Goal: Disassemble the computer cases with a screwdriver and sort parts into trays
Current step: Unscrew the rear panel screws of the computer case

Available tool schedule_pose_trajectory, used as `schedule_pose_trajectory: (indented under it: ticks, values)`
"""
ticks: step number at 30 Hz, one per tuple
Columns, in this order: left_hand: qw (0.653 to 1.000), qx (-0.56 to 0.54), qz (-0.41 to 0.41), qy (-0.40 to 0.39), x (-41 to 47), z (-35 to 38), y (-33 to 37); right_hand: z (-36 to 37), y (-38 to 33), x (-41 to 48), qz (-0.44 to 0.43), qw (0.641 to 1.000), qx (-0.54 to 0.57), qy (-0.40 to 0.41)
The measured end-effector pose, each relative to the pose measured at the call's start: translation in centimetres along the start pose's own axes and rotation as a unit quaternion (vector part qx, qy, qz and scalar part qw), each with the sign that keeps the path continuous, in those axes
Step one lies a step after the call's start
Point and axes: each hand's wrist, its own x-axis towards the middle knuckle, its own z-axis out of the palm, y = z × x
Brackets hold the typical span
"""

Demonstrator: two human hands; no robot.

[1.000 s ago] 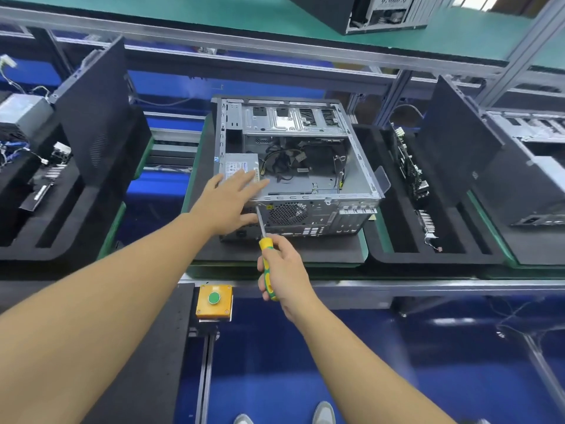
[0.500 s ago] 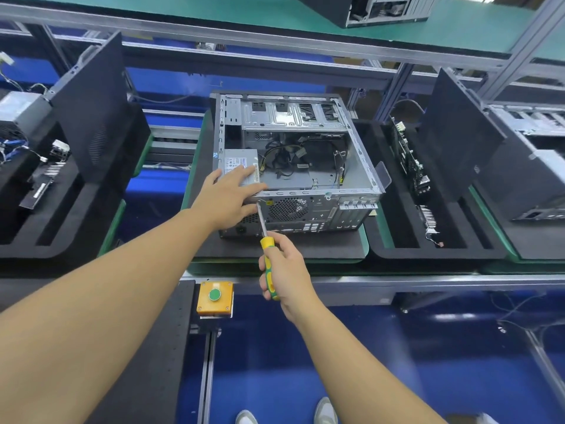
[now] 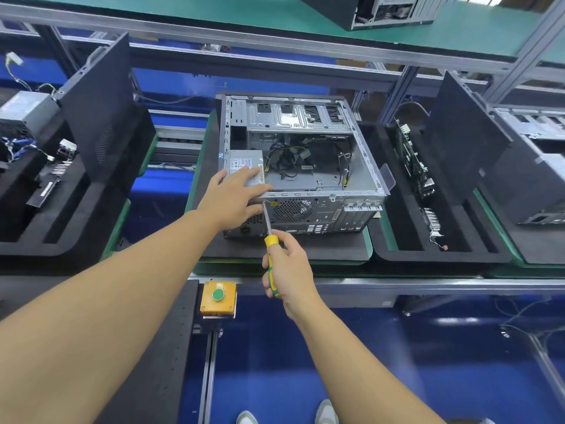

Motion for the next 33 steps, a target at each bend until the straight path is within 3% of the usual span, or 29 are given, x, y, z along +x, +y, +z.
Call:
schedule_pose_trajectory:
  ticks: [5, 9, 13, 16, 23, 29, 33]
  values:
    - [1.000, -0.004, 0.000, 0.000, -0.1, 0.1, -0.1, -0.7, -0.2, 0.3, 0.058, 0.988, 0.137, -0.047]
    - [1.000, -0.010, 0.000, 0.004, -0.1, 0.2, -0.2, -2.1, 0.7, 0.5, 0.129, 0.944, 0.286, -0.101]
    - [1.000, -0.011, 0.001, 0.004, -0.1, 0.2, -0.3, -2.1, 1.3, 0.9, 0.145, 0.896, 0.386, -0.165]
    - [1.000, -0.014, 0.006, 0.014, -0.1, 0.3, -0.2, -2.0, 1.6, 0.9, 0.144, 0.892, 0.395, -0.163]
    - [1.000, -0.009, 0.004, 0.029, -0.3, 0.3, -0.1, -0.5, 0.8, 0.3, 0.127, 0.922, 0.351, -0.100]
    - [0.999, 0.004, 0.000, 0.035, -0.4, 0.6, 0.0, -1.3, -0.1, 0.2, 0.201, 0.882, 0.388, -0.173]
    - [0.999, -0.006, -0.019, 0.042, -0.3, 0.8, -0.1, -1.3, -0.1, 0.1, 0.184, 0.911, 0.330, -0.164]
